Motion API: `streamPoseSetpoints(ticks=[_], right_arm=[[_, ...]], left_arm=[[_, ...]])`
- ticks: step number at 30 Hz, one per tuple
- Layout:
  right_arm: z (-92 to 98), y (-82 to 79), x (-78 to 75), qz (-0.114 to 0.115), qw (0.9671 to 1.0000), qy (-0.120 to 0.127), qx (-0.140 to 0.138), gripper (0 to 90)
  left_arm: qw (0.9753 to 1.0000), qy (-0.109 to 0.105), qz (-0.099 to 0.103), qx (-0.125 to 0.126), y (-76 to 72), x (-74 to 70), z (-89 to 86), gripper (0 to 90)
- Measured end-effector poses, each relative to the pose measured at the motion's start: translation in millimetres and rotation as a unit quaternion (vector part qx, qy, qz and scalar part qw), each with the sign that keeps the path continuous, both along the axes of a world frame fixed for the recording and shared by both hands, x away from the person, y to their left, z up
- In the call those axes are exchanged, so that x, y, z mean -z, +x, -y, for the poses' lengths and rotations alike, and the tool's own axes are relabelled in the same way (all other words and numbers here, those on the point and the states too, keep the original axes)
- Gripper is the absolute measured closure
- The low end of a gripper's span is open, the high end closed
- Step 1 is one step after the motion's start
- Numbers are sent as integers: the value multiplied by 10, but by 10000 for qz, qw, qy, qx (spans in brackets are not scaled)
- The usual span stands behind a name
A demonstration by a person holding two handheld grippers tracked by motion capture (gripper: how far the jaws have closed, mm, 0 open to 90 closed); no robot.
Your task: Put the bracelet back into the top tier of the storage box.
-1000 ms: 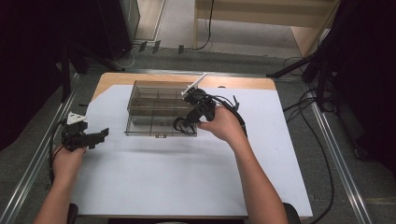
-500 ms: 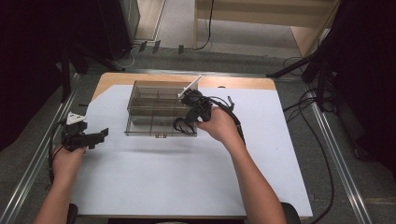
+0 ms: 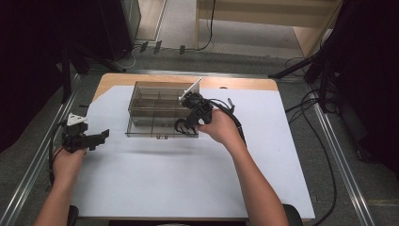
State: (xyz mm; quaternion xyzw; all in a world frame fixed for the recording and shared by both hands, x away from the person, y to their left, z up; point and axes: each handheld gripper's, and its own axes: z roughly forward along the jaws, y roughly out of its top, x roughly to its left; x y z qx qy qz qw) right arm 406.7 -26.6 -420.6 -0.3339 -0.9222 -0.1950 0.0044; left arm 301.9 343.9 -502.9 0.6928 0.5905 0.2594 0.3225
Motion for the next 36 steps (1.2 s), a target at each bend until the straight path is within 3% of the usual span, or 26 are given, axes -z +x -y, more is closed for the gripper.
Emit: streamPoseSetpoints(ticks=[12, 27, 36], right_arm=[[139, -27, -192, 114, 9988, 469, 1, 620], [440, 6, -281, 287, 9977, 599, 142, 512], [725, 42, -301, 383, 9958, 712, 431, 474]], left_arm=[[10000, 3, -45, 36, 8, 10, 10, 153], [9998, 66, -130, 120, 31, 22, 39, 153], [9996, 123, -181, 187, 64, 40, 68, 155]])
